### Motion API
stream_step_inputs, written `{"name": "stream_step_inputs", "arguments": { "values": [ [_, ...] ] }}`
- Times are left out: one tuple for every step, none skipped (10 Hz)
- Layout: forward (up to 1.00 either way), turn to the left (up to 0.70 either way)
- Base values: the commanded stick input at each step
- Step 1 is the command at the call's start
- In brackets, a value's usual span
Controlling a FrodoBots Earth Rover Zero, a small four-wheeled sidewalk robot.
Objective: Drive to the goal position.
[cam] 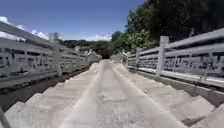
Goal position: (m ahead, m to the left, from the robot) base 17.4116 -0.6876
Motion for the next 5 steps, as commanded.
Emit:
{"name": "stream_step_inputs", "arguments": {
  "values": [
    [0.45,0.00],
    [0.45,0.04],
    [0.45,0.27],
    [0.45,0.27],
    [0.45,0.23]
  ]
}}
